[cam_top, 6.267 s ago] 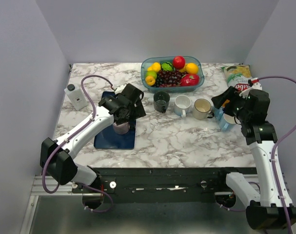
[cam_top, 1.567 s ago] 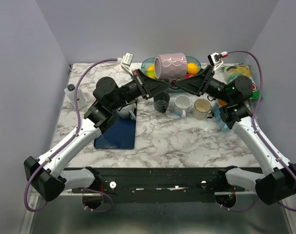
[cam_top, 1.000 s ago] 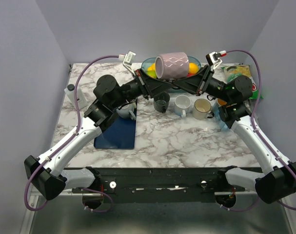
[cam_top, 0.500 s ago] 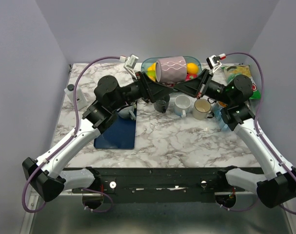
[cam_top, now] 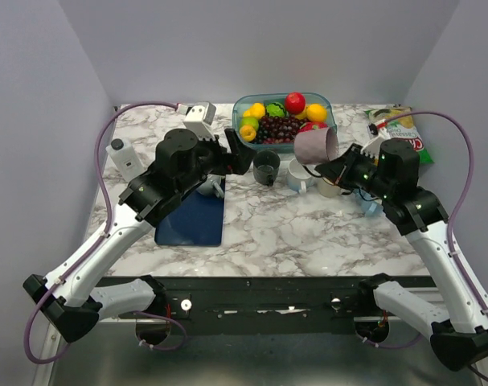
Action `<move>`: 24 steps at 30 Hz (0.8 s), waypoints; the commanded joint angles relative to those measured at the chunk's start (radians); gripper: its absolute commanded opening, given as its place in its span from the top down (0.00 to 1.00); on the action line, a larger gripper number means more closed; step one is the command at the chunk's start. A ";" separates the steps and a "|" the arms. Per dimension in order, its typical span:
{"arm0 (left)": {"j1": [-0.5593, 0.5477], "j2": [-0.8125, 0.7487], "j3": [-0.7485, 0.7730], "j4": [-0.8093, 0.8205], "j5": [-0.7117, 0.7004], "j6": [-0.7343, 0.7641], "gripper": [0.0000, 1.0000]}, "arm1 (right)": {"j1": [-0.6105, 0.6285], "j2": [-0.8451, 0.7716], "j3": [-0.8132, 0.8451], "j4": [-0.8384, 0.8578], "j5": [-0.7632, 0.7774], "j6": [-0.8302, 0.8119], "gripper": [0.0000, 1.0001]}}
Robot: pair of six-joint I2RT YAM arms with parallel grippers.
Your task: Turn the mug right side up
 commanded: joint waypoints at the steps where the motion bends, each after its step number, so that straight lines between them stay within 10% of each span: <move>1: -0.001 -0.001 -0.019 -0.091 -0.137 0.035 0.01 | 0.000 -0.041 -0.010 -0.252 0.362 -0.220 0.99; 6: -0.001 0.028 -0.028 -0.074 -0.146 0.023 0.01 | 0.000 -0.049 -0.137 -0.275 0.574 -0.286 0.99; 24: -0.001 0.112 0.015 -0.081 -0.114 0.043 0.01 | 0.000 0.096 -0.295 -0.252 0.616 -0.190 0.99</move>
